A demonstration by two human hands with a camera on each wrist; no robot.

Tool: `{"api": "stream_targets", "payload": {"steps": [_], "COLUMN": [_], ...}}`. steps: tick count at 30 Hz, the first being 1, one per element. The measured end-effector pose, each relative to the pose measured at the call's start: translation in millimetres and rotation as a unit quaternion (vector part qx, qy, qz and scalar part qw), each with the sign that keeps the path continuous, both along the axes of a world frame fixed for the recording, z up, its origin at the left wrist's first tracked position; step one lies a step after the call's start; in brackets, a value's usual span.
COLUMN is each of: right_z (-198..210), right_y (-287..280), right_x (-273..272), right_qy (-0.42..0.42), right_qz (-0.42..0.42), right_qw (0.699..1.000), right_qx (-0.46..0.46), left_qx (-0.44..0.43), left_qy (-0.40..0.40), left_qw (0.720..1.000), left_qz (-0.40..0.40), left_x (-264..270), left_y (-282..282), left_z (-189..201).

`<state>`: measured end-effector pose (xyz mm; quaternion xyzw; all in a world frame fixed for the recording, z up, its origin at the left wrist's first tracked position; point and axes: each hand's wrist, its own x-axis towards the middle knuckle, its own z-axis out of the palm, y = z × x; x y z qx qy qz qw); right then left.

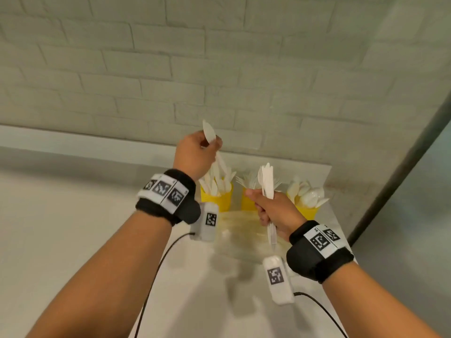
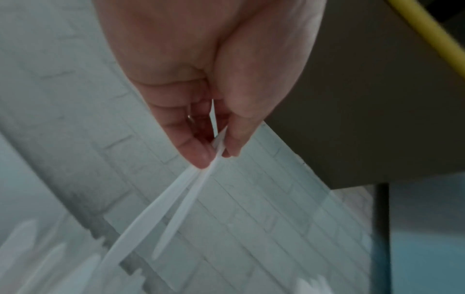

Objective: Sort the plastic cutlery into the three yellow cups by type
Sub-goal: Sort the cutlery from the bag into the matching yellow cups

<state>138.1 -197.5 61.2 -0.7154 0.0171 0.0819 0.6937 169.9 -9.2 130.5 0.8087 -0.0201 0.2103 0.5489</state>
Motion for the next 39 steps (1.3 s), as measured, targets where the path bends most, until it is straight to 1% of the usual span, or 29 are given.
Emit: {"api": "stream_targets", "payload": {"steps": [2,4,6,8,13,17,19,20,21,23,24,25,26,28,29,32,35,39], "right_z": [-1.1,-3.9,-7.2,-9.4,-11.1,-11.9,-10.6,-9.3,-7.5,-2.4,0.4,2.8,5.0,8.1,8.7,7.0,3.4,3.7], "right_y": [1.4,3.9,6.0,7.5,7.9,9.0,9.2,9.1,8.9,9.1,9.6,10.1,10.8,11.7,11.7,9.0,0.8,-8.9], "right_x": [-2.6,-5.0,-5.9,-5.8,-1.7,2.8,4.2,5.0,5.5,5.5,5.0,4.1,2.7,-1.2,-3.3,-10.7,-17.6,-24.5], "right_qy": [0.014,0.022,0.031,0.039,0.046,0.050,0.048,0.047,0.047,0.047,0.046,0.045,0.043,0.049,0.054,0.062,0.052,0.041], "right_qz": [0.030,0.055,0.069,0.077,0.075,0.064,0.063,0.065,0.068,0.074,0.078,0.083,0.090,0.106,0.116,0.136,0.141,0.130], "right_qw": [0.999,0.998,0.997,0.996,0.995,0.996,0.997,0.997,0.997,0.996,0.995,0.994,0.993,0.989,0.988,0.986,0.985,0.987], "right_qx": [0.001,0.000,-0.003,-0.013,-0.042,-0.029,-0.017,-0.010,-0.001,0.024,0.039,0.051,0.063,0.087,0.090,0.081,0.085,0.087], "left_qx": [0.055,0.125,0.209,0.281,0.318,0.354,0.361,0.353,0.329,0.236,0.176,0.120,0.075,0.028,0.016,-0.025,-0.065,-0.087], "left_qy": [0.007,0.050,0.106,0.145,0.194,0.230,0.222,0.204,0.180,0.112,0.091,0.093,0.122,0.201,0.215,0.216,0.223,0.204], "left_qw": [0.998,0.991,0.972,0.949,0.928,0.906,0.905,0.913,0.927,0.965,0.979,0.984,0.978,0.942,0.930,0.922,0.909,0.908], "left_qz": [0.020,0.023,0.016,0.009,-0.004,-0.044,-0.044,-0.035,-0.023,-0.017,-0.042,-0.089,-0.149,-0.266,-0.299,-0.320,-0.346,-0.357], "left_x": [21.5,39.3,51.6,57.5,65.1,64.9,60.4,56.0,51.0,36.4,28.0,20.2,11.4,-5.0,-9.8,-17.4,-19.4,-19.3], "left_y": [6.2,6.7,3.7,0.2,-5.0,-5.3,-4.1,-3.6,-3.2,-6.6,-10.3,-14.8,-20.2,-30.0,-33.4,-39.1,-41.1,-47.1], "left_z": [2.2,-7.2,-22.3,-35.9,-55.0,-48.8,-41.8,-37.0,-31.9,-21.5,-17.4,-15.9,-16.2,-21.2,-25.6,-34.5,-38.3,-43.2]}}
